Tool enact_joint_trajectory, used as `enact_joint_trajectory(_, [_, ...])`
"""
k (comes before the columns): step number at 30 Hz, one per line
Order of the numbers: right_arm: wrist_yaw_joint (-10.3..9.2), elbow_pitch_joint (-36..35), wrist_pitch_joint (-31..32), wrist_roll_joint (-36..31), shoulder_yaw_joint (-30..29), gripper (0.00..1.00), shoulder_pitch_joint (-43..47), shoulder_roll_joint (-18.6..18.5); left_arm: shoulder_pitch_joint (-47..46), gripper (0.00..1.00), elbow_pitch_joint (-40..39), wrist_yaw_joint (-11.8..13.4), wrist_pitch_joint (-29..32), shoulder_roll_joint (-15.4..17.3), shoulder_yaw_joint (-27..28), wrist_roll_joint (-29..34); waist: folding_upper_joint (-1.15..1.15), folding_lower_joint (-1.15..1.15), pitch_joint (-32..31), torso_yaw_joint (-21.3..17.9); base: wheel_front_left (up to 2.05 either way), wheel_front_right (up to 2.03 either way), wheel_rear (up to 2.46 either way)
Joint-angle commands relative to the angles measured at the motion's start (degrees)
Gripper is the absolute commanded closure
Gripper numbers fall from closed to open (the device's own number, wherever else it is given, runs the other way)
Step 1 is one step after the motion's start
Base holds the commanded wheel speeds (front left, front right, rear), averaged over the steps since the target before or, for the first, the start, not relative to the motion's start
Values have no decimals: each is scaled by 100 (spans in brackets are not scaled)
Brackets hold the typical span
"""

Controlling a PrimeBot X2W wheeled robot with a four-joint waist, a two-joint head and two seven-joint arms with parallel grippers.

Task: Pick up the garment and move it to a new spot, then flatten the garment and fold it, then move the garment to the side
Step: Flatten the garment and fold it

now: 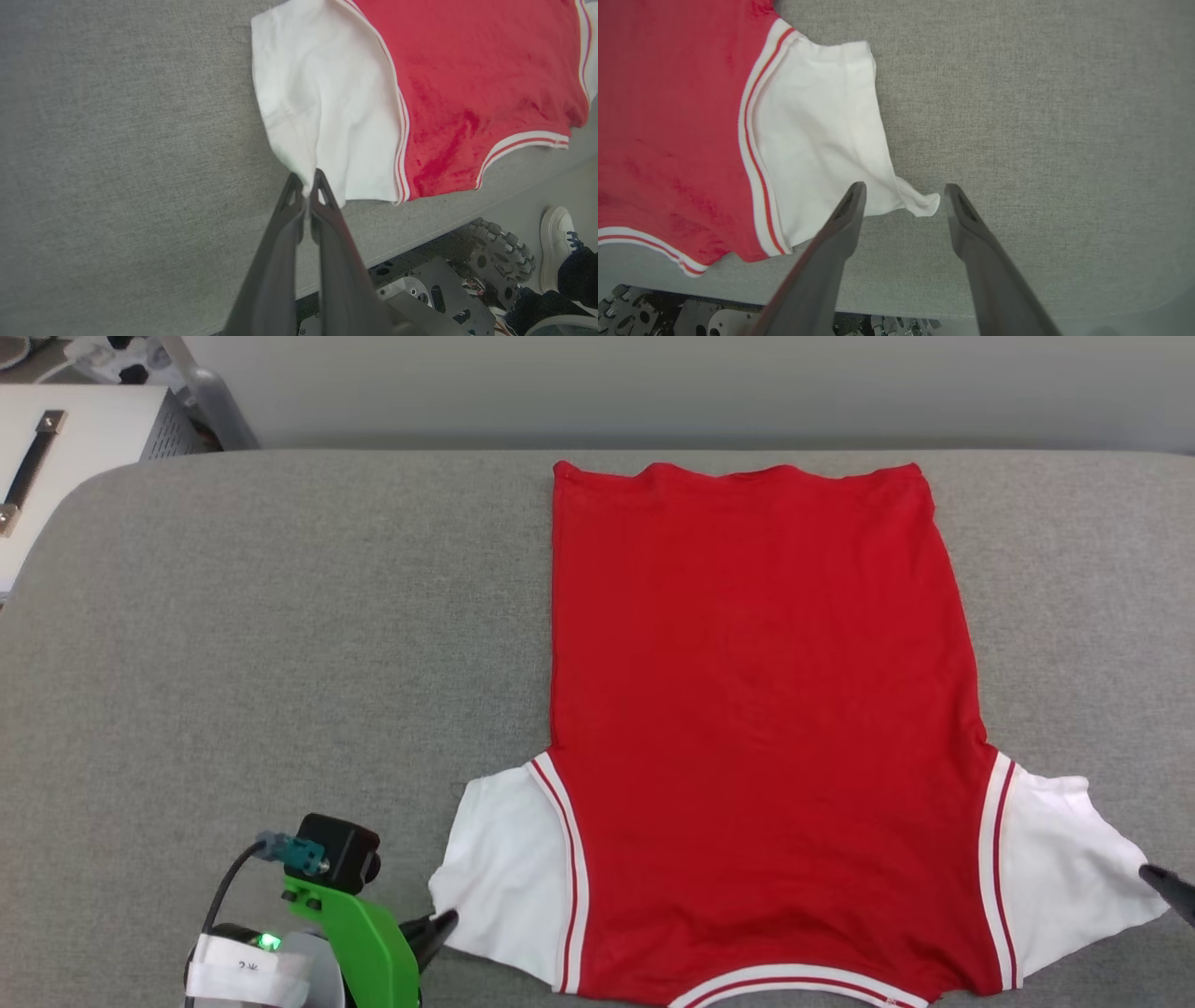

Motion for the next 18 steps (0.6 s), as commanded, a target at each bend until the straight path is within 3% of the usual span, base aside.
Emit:
enact_joint_trajectory(1, [-9,-179,94,31,-37,0,-224,-51,18,100,-157,20,86,80,-45,44,0,1,361,125,0,0,0])
enact_joint_trajectory(9, [-9,-539,843,137,-148,0,-1844,-128,-209,100,-864,214,321,162,-117,310,0,1,1294,515,0,0,0])
enact_joint_trajectory(18, [-9,421,2027,-308,125,0,-4393,-256,-493,100,-1107,245,167,38,-119,562,0,1,2267,1046,0,0,0])
